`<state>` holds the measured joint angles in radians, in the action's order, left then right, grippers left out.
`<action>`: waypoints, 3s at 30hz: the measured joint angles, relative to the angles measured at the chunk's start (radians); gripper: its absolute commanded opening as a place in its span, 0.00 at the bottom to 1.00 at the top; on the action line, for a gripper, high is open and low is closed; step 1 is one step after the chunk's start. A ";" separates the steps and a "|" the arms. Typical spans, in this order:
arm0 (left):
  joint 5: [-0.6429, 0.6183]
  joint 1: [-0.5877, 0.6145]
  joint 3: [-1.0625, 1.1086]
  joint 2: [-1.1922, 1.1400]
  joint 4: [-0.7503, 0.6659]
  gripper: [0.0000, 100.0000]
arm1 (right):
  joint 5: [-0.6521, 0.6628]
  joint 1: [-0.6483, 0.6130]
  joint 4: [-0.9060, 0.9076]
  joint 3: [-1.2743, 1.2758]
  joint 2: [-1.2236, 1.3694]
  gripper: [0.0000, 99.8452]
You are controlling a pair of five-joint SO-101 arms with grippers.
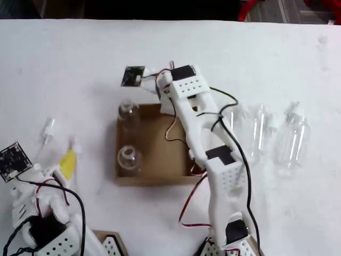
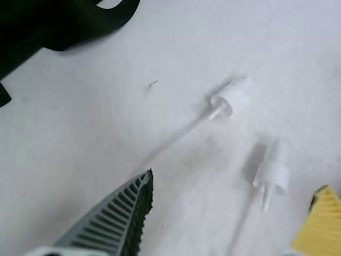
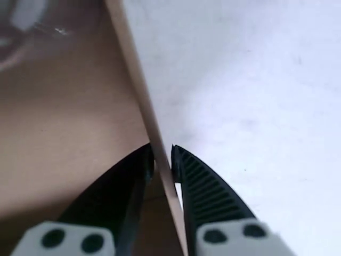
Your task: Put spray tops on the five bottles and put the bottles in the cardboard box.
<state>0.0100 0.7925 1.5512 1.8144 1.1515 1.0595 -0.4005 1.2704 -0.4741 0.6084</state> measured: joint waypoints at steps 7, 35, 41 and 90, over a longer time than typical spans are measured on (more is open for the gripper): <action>0.000 0.000 0.000 0.000 0.000 0.42 | 0.000 0.012 -0.074 0.000 0.000 0.02; 0.000 0.000 0.000 0.000 0.000 0.42 | 0.000 0.043 0.021 -0.103 -0.041 0.27; -0.006 0.000 0.000 0.000 0.000 0.42 | 0.000 0.058 0.293 -0.290 -0.226 0.27; -0.009 -0.012 0.052 0.000 -0.087 0.41 | -0.597 0.847 0.189 1.504 -2.387 0.04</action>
<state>0.0008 0.7802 1.6034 1.8144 1.0641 0.4626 0.4465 1.4592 1.0296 -1.7791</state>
